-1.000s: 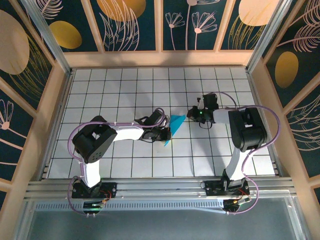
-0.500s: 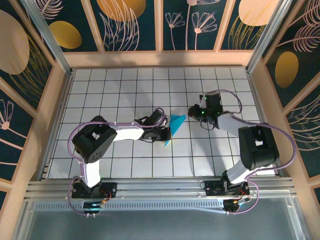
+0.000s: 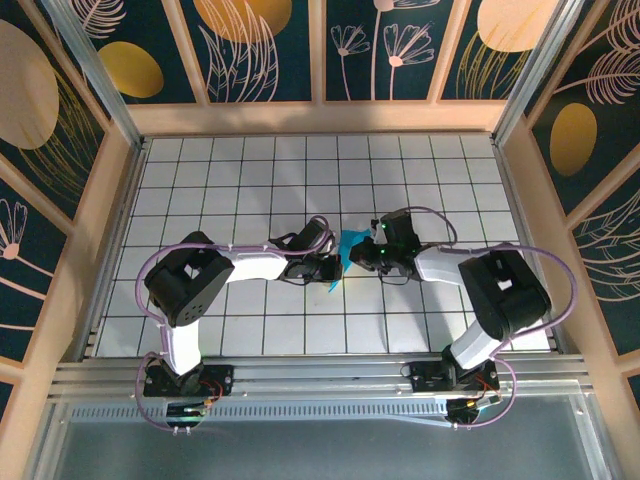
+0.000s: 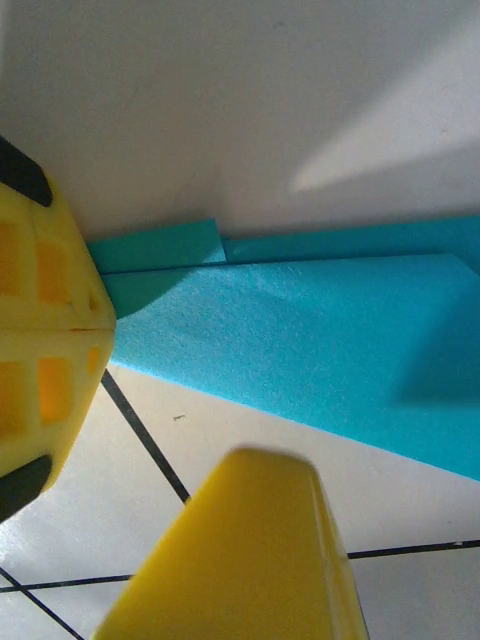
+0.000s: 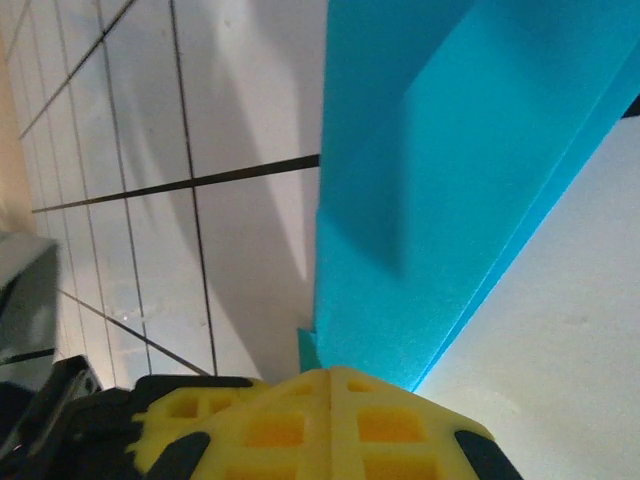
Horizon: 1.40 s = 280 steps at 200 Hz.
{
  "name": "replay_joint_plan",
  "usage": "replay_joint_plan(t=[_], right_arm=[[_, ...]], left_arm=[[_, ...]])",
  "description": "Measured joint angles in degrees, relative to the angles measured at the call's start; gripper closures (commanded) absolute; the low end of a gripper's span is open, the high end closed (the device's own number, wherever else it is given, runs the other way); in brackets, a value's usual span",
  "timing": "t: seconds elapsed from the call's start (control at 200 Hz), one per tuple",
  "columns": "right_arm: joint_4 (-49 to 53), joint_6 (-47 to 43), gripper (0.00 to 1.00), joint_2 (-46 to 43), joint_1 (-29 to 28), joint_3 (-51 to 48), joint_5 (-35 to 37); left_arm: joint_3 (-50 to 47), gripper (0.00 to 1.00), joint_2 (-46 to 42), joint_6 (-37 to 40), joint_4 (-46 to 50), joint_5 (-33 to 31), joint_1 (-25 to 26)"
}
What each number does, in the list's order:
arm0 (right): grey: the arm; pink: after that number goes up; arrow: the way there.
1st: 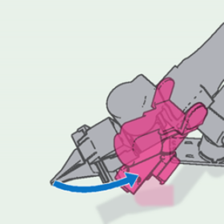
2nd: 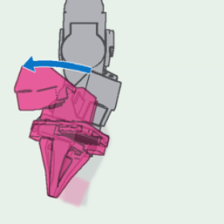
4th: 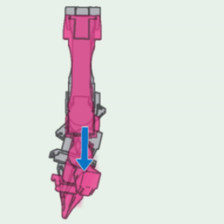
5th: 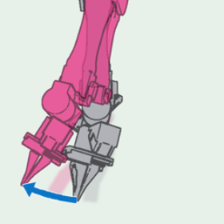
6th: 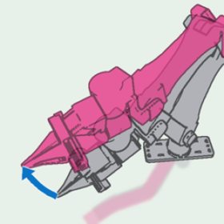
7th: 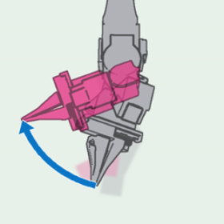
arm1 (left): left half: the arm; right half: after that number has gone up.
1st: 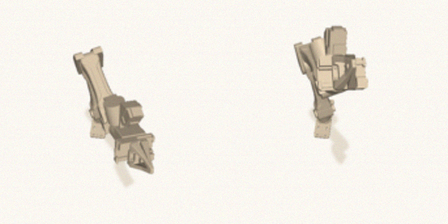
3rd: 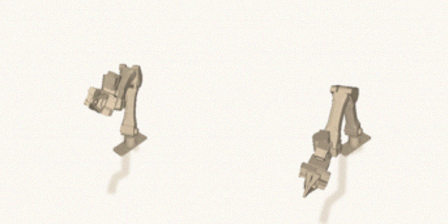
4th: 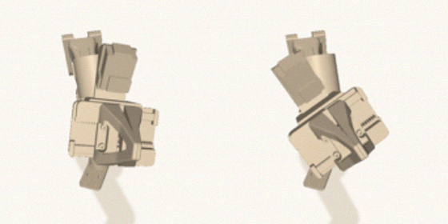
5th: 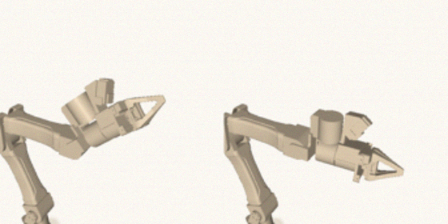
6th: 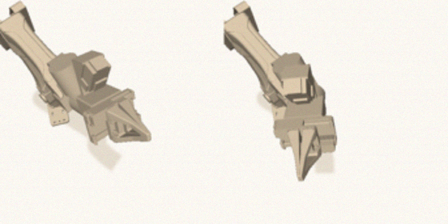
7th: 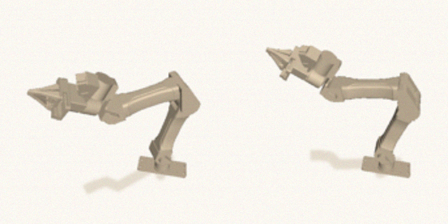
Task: Fold a paper plane with a square sheet of paper (fold left side to right side)
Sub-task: Fold the wing for the fifth time at the center of the table.
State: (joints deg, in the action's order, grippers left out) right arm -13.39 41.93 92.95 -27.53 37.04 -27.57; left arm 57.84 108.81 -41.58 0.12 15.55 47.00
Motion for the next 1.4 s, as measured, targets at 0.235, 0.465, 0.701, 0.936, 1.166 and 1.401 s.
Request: replay_joint_plan(t=[0.235, 0.465, 0.701, 0.936, 1.166, 1.401], right_arm=[[-0.2, 0.4, 1.0, 4.4, -1.5, 3.3, -0.2], [1.6, 0.0, 1.0, 5.7, -1.8, 4.2, 0.7], [0.5, -0.5, 1.0, 7.5, -1.7, 4.2, -0.1], [0.2, -1.3, 1.0, 7.7, -1.7, 4.1, -0.3], [0.2, -2.3, 1.0, 7.7, -1.7, 4.1, -0.3], [0.2, -2.6, 1.0, 7.7, -1.7, 4.1, -0.4]], left_arm=[[1.2, 1.0, 0.0, 0.0, 2.7, -0.2, 0.0], [3.5, 0.99, 0.0, 0.9, 7.8, -1.3, 0.0], [3.8, 0.95, 0.0, 0.9, 8.7, -1.1, 0.0], [2.3, 0.95, -4.0, -0.5, 8.1, 2.1, -0.2], [-0.6, 0.96, -6.7, -2.7, 4.8, 7.3, -0.2], [-4.6, 0.96, -6.6, -4.9, 1.7, 9.6, -1.2]])
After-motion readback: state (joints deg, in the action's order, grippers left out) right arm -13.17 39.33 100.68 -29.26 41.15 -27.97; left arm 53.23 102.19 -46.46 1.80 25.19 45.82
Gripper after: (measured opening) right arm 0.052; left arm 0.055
